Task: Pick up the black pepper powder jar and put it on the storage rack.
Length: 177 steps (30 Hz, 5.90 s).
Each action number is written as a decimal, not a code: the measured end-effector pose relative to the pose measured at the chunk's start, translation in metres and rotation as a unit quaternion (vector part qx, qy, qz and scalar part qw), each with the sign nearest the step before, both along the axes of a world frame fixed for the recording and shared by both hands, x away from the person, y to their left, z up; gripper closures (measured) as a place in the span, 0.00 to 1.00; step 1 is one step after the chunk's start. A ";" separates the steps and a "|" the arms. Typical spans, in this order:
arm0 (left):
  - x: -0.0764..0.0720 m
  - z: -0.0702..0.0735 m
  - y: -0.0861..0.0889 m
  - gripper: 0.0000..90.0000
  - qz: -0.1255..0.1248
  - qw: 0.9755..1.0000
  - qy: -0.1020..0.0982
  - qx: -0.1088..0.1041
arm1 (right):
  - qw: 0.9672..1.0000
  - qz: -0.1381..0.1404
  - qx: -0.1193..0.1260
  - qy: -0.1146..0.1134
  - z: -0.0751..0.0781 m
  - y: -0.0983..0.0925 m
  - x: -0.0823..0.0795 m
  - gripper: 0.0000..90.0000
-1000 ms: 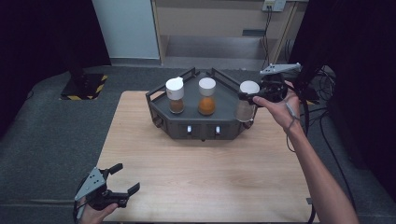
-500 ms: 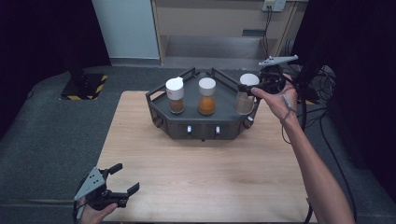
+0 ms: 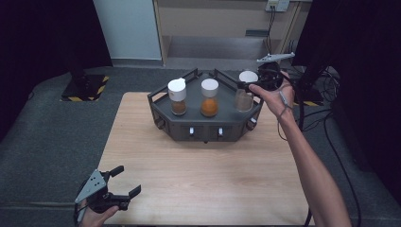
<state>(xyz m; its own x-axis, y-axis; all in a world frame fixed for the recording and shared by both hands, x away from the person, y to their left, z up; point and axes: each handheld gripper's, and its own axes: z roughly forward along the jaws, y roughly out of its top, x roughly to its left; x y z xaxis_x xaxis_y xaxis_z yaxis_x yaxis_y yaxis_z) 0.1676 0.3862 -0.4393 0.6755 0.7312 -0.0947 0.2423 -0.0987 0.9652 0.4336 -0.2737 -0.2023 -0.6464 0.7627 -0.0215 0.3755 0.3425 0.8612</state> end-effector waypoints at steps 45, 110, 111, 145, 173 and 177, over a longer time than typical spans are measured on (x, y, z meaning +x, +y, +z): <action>0.000 0.000 0.001 0.01 -0.002 1.000 0.001 0.003 | 0.999 -0.012 -0.023 0.037 -0.033 0.025 0.030 0.38; -0.001 0.001 -0.001 0.01 -0.005 1.000 -0.001 0.007 | 0.995 0.062 0.065 -0.049 -0.007 -0.062 -0.062 0.07; -0.001 0.002 -0.001 0.01 -0.006 1.000 -0.001 0.007 | 0.994 0.064 0.067 -0.051 -0.008 -0.063 -0.064 0.06; -0.002 0.002 -0.002 0.01 -0.004 1.000 -0.001 0.008 | 0.980 0.122 0.117 -0.101 -0.060 -0.100 -0.165 0.06; -0.003 0.002 -0.003 0.01 -0.002 1.000 -0.002 0.009 | 0.984 0.096 0.110 -0.100 -0.117 -0.124 -0.226 0.05; -0.004 0.002 -0.003 0.01 -0.001 1.000 -0.003 0.009 | 0.984 0.089 0.113 -0.102 -0.125 -0.126 -0.234 0.05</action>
